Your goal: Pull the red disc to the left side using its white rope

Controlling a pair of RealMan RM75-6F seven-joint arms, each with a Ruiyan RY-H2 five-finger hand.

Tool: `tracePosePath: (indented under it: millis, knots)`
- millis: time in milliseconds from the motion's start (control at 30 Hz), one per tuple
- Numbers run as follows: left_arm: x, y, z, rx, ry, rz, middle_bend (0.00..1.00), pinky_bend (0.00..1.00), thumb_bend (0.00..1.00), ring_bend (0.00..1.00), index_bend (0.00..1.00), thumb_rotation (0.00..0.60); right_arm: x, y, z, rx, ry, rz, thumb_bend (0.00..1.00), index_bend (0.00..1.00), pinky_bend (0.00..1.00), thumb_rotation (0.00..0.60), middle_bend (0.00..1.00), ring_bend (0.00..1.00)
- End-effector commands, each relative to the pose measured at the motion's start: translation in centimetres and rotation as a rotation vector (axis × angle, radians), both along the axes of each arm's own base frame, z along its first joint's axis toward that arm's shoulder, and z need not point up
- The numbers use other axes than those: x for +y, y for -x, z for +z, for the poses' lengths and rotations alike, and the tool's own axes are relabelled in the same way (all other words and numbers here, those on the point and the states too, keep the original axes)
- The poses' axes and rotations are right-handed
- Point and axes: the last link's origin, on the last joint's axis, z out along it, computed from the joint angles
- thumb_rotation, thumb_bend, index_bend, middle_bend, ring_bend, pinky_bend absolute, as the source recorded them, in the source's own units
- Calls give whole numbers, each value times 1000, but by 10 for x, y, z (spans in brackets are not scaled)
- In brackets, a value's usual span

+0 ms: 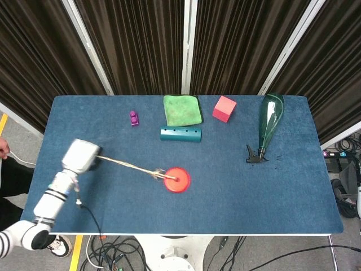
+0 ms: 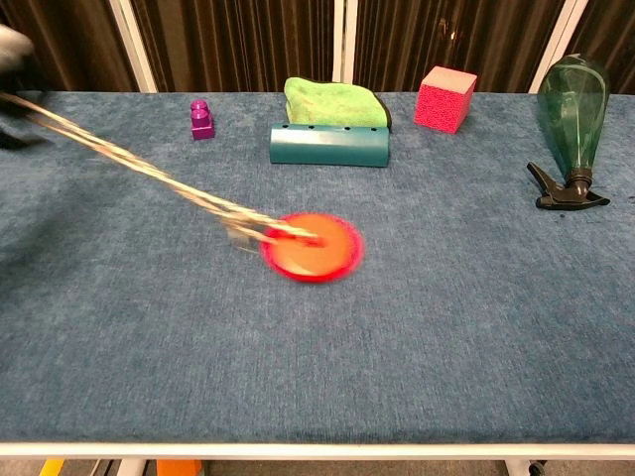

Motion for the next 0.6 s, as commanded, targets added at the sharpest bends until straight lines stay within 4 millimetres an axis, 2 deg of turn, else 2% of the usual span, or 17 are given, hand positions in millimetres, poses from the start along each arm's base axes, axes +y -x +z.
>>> tracePosePath:
  millis: [33, 167, 333, 467, 600]
  knots:
    - [-1, 29, 42, 44, -140, 78, 1000, 690, 301, 801, 762, 600, 0, 0, -1, 0, -1, 0, 224, 0, 0, 600, 0, 0]
    - [-13, 53, 77, 43, -235, 148, 1000, 690, 302, 800, 762, 600, 0, 1, -1, 1, -4, -3, 224, 0, 0, 600, 0, 0]
    - [-23, 70, 108, 85, -344, 190, 1000, 690, 302, 801, 762, 600, -1, 0, -2, 4, -6, 1, 224, 0, 0, 600, 0, 0]
    - [-28, 69, 110, 79, -346, 188, 1000, 690, 302, 801, 762, 600, -1, -2, -3, 4, -8, 2, 225, 0, 0, 600, 0, 0]
    - [-27, 53, 93, 8, -282, 127, 1000, 689, 302, 801, 762, 600, -2, -3, -6, 5, -17, 6, 225, 0, 0, 600, 0, 0]
